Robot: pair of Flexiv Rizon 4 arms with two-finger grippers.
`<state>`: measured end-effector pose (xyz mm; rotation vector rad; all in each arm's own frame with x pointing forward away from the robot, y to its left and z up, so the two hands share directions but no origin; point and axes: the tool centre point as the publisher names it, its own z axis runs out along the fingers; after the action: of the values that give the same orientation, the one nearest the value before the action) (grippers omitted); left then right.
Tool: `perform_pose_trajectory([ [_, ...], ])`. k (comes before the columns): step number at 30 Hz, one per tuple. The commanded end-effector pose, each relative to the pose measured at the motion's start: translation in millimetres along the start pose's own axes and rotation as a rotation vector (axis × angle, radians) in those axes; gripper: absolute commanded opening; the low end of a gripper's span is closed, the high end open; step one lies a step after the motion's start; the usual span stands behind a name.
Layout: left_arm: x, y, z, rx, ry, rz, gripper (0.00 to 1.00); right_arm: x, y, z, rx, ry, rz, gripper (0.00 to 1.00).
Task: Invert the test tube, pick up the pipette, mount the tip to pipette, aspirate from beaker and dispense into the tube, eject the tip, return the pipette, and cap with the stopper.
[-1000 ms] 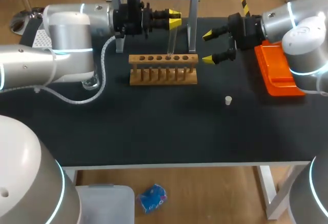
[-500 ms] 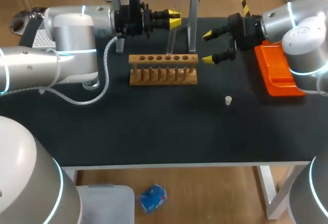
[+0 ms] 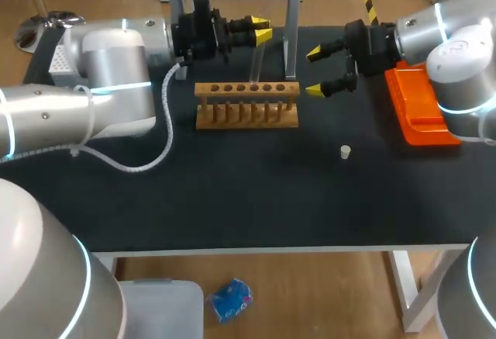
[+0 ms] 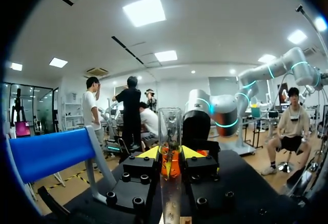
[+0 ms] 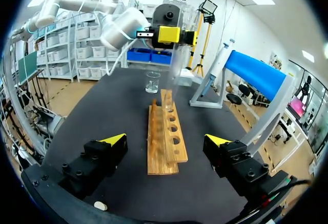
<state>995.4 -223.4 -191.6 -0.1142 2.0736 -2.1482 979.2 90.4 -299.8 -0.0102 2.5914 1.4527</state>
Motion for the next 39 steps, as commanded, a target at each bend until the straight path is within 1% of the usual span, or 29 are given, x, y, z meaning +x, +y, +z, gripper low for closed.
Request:
perform_pose_trajectory([
  [1,4.0,2.1,-2.6,-0.011,-0.036,-0.035,0.00,0.3,-0.3,-0.6,0.000,0.000,-0.001,1.00],
  [2,2.8,3.0,-2.3,-0.014,-0.035,-0.047,0.00,0.3,-0.3,-0.6,0.000,0.000,-0.001,1.00],
  [3,1.6,4.4,-2.0,-0.034,-0.038,-0.085,0.00,0.3,-0.3,-0.6,0.000,0.000,-0.001,1.00],
  [6,-2.8,6.5,-0.9,-0.029,-0.042,-0.127,0.00,0.3,-0.3,-0.6,0.000,0.000,-0.001,1.00],
  [8,-5.8,4.2,0.0,0.003,-0.036,-0.127,0.00,0.3,-0.3,-0.6,0.000,0.000,-0.001,1.00],
  [9,-7.2,3.4,0.5,-0.026,-0.036,-0.139,0.00,0.3,-0.3,-0.6,0.000,0.000,-0.001,1.00],
  [10,-8.7,1.8,1.6,-0.044,-0.025,-0.124,0.00,0.3,-0.3,-0.6,0.000,0.000,-0.001,1.00],
  [11,-8.7,-2.1,2.4,-0.031,-0.018,-0.093,0.00,0.3,-0.3,-0.6,0.000,0.000,-0.001,1.00],
  [24,-8.8,-2.0,2.4,-0.027,-0.021,-0.093,0.00,0.3,-0.3,-0.6,0.000,0.000,-0.001,1.00],
  [32,-16.5,-3.0,7.6,0.009,-0.035,-0.093,0.00,0.3,-0.3,-0.6,0.000,0.000,-0.001,1.00],
  [39,-23.9,2.6,7.7,0.024,-0.045,-0.099,0.00,0.3,-0.3,-0.6,0.000,0.000,-0.001,1.00],
])
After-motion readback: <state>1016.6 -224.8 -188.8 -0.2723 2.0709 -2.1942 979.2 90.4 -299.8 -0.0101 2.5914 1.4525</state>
